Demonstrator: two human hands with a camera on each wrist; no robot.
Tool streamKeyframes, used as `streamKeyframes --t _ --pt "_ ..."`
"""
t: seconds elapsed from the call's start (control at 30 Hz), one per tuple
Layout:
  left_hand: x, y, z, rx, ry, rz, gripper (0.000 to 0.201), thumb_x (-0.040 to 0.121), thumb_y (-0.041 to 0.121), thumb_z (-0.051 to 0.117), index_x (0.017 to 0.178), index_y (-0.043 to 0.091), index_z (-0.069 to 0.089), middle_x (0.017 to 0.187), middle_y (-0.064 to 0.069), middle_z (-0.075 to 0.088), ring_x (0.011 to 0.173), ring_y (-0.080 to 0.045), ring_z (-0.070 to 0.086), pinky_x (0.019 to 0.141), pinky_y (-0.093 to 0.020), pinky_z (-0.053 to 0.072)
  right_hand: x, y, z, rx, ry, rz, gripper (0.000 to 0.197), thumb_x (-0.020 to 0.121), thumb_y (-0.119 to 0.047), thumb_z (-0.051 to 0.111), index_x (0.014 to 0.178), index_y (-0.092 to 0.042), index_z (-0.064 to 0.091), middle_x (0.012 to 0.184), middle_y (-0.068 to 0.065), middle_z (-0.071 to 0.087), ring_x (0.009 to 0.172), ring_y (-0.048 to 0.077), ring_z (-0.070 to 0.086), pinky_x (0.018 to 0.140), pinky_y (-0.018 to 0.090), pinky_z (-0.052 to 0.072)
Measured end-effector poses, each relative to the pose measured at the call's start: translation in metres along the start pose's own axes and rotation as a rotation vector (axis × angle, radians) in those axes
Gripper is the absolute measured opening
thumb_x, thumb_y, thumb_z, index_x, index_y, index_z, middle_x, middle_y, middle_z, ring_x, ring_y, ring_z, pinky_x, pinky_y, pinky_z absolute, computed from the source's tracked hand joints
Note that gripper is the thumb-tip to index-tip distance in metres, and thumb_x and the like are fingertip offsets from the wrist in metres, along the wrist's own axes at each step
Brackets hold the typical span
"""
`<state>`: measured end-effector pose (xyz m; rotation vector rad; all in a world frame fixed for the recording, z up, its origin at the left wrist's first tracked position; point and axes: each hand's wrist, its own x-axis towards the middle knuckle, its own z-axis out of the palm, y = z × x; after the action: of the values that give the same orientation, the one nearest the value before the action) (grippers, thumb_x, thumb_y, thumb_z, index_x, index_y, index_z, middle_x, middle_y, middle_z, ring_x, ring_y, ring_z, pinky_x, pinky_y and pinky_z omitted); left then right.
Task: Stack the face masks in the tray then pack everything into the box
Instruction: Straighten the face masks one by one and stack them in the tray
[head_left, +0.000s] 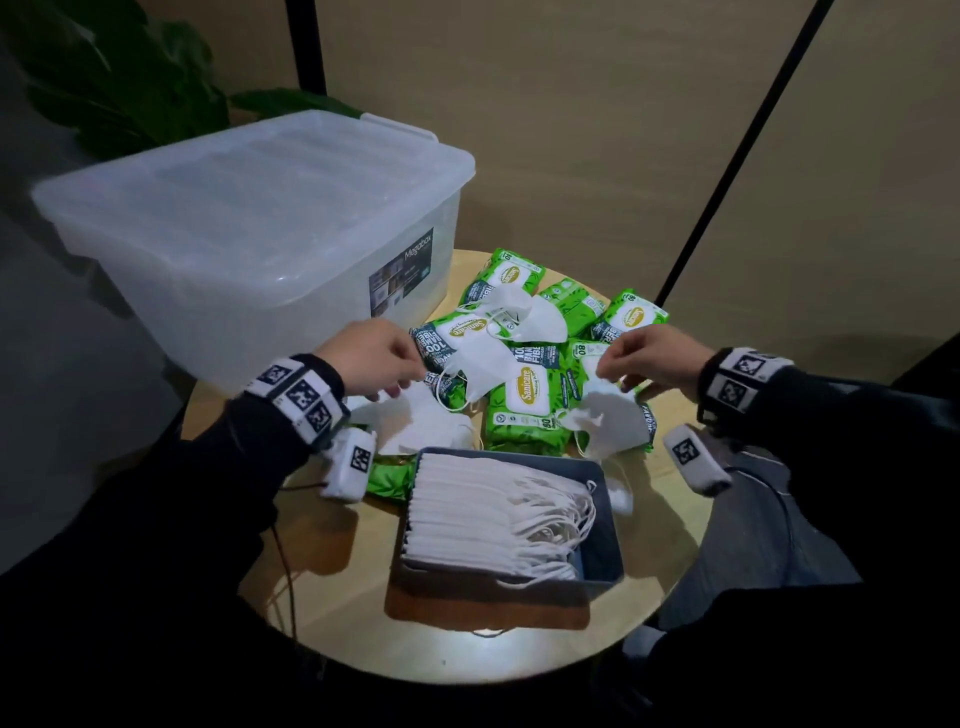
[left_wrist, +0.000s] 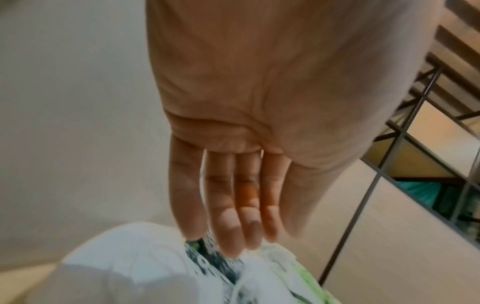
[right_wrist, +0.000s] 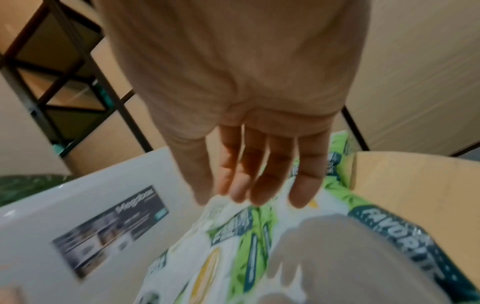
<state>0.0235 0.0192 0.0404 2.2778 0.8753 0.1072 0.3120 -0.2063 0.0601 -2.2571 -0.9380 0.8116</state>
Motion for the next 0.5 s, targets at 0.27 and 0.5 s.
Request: streamKeyframes --t 0.27,0.5 --pt "0.023 -0.017 0.005 0.498 -0.02 -0.199 0.014 0.095 0.016 0.059 0.09 0.008 0.069 0.097 -0.012 0.072 0.082 -0.027 0.067 0.069 -0.033 0.052 -0.021 0.063 0.049 -0.271 -0.123 0.171 0.03 0.087 -0.034 0.079 0.073 -0.008 0.074 0.066 0.004 0.074 0.058 0.022 0.07 0.055 0.039 0.062" --pt "0.028 -0.003 0.017 0.495 -0.13 -0.28 0.049 0.083 0.057 0.077 0.074 0.009 0.069 0.068 -0.004 0.073 0.065 -0.022 0.072 0.075 -0.037 0.061 0.002 0.082 0.045 0.453 0.412 0.049 0.033 0.081 -0.026 0.086 0.066 -0.014 0.06 0.056 0.003 0.059 0.046 0.017 0.047 0.045 0.024 0.037"
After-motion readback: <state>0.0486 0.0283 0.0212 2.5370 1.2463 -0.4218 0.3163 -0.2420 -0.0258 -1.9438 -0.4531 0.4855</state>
